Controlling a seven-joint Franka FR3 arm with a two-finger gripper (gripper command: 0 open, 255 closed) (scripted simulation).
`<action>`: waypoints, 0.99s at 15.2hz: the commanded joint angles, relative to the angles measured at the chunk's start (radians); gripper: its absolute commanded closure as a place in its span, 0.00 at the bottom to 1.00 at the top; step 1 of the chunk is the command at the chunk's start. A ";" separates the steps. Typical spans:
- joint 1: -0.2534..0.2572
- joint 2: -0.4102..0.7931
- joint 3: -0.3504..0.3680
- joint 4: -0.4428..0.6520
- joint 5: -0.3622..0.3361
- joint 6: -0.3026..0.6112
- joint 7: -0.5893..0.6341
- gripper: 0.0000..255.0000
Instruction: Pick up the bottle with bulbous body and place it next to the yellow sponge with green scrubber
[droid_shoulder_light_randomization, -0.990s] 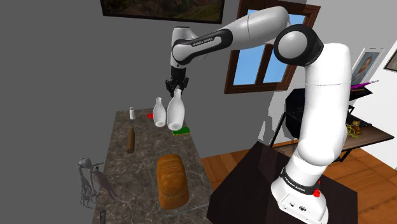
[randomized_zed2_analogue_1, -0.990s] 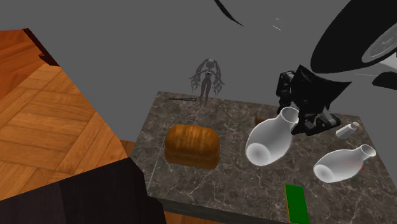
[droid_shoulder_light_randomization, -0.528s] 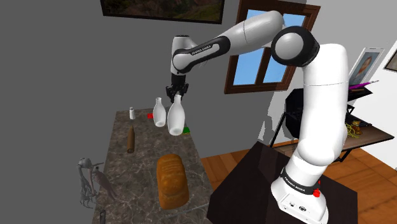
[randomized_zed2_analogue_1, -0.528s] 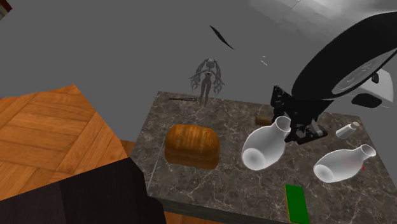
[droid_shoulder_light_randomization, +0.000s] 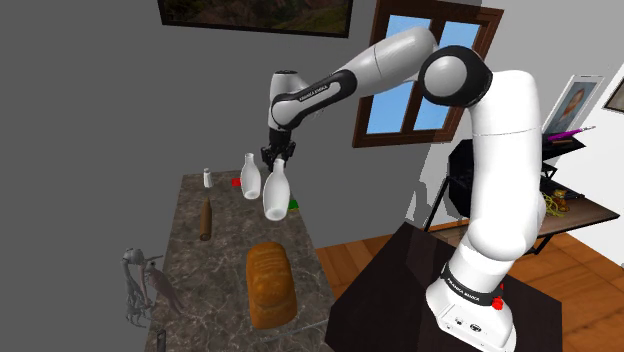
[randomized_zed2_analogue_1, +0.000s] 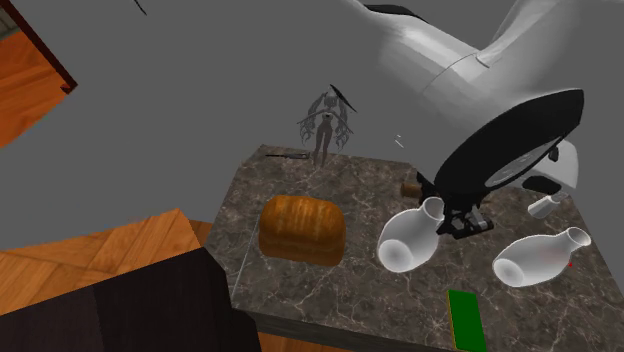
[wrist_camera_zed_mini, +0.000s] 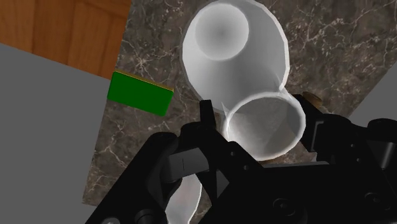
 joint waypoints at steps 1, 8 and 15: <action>0.000 0.011 -0.002 -0.012 -0.003 0.024 0.001 1.00; 0.005 0.060 -0.009 -0.038 -0.017 0.098 0.009 1.00; 0.012 0.116 -0.019 -0.052 -0.031 0.168 0.018 1.00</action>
